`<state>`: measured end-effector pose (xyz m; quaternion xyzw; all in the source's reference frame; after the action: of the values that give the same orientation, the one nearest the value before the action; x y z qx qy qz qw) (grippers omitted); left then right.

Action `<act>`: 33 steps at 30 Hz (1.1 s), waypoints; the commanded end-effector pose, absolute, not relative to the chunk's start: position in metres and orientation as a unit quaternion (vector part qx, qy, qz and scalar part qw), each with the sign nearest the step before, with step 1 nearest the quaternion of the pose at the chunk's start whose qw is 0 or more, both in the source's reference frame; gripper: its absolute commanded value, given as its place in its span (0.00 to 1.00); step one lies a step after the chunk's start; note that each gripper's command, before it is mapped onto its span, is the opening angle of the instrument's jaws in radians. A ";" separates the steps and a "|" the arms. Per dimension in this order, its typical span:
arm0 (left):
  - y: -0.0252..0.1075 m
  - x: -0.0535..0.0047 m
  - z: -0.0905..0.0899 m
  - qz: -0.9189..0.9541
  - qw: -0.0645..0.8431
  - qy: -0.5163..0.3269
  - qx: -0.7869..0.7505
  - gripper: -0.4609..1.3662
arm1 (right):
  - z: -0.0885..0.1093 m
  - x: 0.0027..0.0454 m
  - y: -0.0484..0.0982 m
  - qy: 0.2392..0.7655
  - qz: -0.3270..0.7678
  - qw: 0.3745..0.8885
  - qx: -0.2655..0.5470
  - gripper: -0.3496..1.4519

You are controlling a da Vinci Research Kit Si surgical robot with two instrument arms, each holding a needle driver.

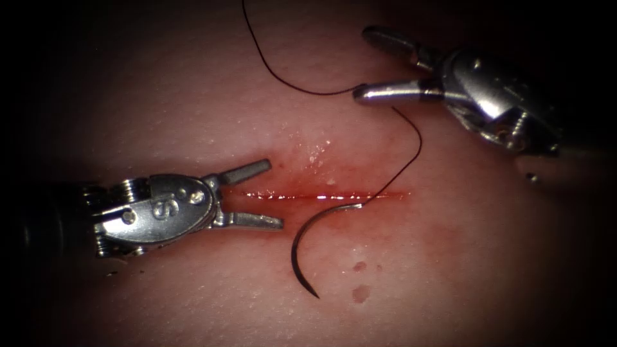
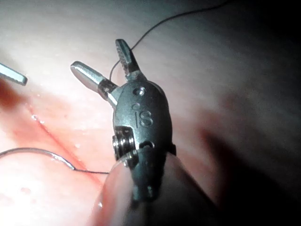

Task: Wound Closure
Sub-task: Using the gripper on the left, pick up the needle near the tip

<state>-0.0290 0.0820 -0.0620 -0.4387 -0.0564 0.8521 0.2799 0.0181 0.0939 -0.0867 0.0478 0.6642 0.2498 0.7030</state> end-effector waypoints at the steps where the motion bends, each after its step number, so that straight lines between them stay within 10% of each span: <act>1: 0.082 -0.0290 -0.062 0.853 0.278 -0.054 -0.438 0.54 | -0.087 0.0181 0.094 0.665 0.248 0.703 0.049 0.82; 33: 0.081 -0.0299 -0.061 0.860 -0.024 -0.217 -0.461 0.56 | -0.087 0.0181 0.094 0.665 0.248 0.703 0.049 0.82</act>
<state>-0.0301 0.0808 -0.0614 -0.4601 -0.2203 0.8597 -0.0276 0.0181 0.0939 -0.0866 0.0474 0.6642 0.2498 0.7030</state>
